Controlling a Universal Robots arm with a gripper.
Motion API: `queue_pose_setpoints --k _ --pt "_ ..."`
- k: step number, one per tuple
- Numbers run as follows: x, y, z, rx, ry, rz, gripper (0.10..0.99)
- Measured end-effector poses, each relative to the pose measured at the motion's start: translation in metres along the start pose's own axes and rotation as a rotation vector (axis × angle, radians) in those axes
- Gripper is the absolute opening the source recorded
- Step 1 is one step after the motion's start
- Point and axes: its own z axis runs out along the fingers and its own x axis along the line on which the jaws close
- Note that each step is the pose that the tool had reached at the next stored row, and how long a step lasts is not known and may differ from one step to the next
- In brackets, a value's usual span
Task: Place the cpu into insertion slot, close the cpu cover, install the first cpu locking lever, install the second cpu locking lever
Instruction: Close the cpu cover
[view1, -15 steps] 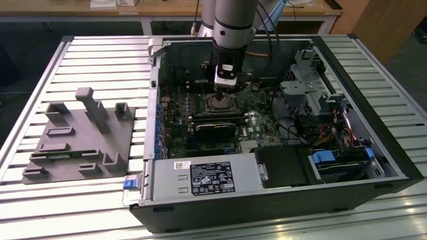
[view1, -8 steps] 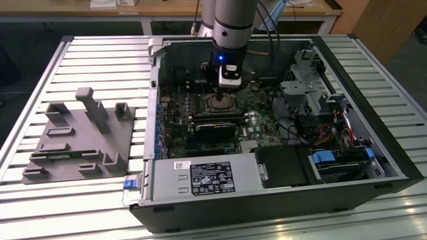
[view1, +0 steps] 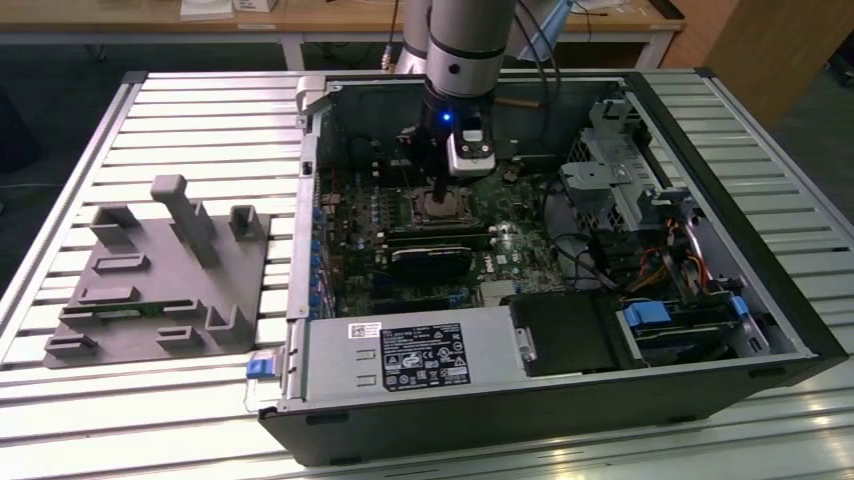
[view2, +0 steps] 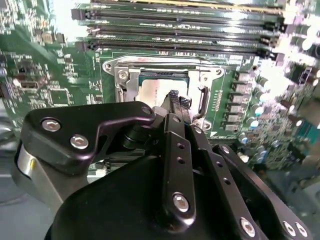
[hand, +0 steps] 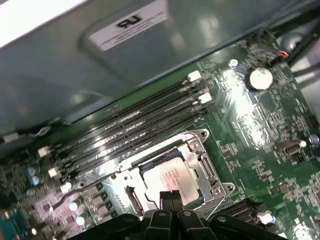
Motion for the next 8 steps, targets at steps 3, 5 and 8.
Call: queue_pose_setpoints --k 3,5,8 --pt "0.0000 0.0000 0.0001 0.002 -0.0006 -0.055 0.106" --pt "0.0000 0.0000 0.0001 0.003 -0.0010 -0.082 0.106" --pt "0.0000 -0.0002 0.0002 0.000 -0.0072 -0.103 0.106"
